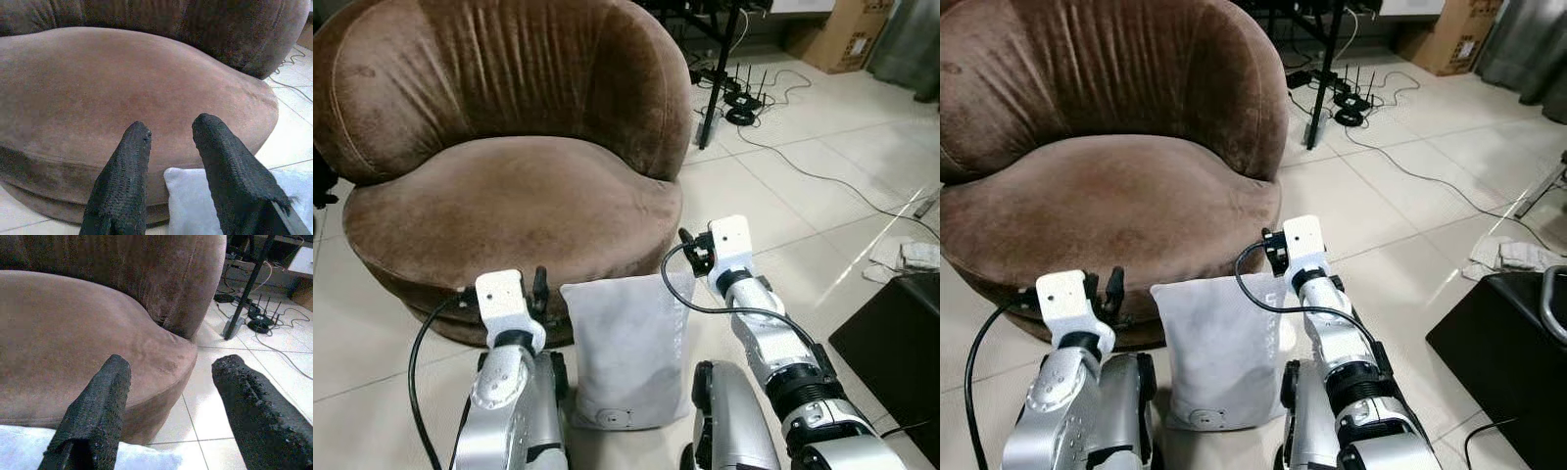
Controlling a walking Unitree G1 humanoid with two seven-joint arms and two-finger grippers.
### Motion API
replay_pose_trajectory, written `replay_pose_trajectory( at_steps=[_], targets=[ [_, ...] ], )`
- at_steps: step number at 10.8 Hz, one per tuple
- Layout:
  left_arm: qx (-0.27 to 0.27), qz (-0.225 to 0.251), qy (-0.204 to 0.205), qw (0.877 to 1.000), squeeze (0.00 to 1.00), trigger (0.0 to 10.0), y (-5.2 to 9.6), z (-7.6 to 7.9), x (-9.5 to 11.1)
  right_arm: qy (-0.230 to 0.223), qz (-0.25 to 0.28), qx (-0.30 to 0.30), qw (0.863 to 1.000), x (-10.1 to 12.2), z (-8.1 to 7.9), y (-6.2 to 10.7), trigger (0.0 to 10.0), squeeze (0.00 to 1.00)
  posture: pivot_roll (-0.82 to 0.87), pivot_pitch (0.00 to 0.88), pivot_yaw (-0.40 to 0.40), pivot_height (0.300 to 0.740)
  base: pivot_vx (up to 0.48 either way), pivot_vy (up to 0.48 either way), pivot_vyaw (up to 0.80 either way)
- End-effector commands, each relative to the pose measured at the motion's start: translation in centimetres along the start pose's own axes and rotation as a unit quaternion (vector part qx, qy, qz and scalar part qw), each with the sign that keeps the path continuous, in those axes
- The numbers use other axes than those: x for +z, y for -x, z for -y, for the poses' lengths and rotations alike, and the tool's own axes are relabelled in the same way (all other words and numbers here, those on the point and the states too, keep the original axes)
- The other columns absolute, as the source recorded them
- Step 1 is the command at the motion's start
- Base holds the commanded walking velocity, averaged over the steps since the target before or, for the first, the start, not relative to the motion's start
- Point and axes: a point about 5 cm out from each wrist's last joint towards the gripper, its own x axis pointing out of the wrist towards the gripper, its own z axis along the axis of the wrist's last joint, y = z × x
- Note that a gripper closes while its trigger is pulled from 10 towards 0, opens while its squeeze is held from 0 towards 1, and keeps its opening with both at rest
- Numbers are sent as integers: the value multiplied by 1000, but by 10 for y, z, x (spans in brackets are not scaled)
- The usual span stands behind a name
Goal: Move the pillow to the sofa from floor
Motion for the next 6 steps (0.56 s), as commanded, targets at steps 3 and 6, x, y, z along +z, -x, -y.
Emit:
replay_pose_trajectory(
  at_steps=[3,6],
  targets=[
    [-4,3,7,1000,0,10000,1,8,3,11,-9,1,1000,-2,3,3,10000,0,-15,13,-86,485,0,0,0],
    [0,6,12,1000,0,10000,2,10,3,17,-17,4,1000,-3,5,3,10000,0,-12,14,-95,485,0,0,0]
  ],
)
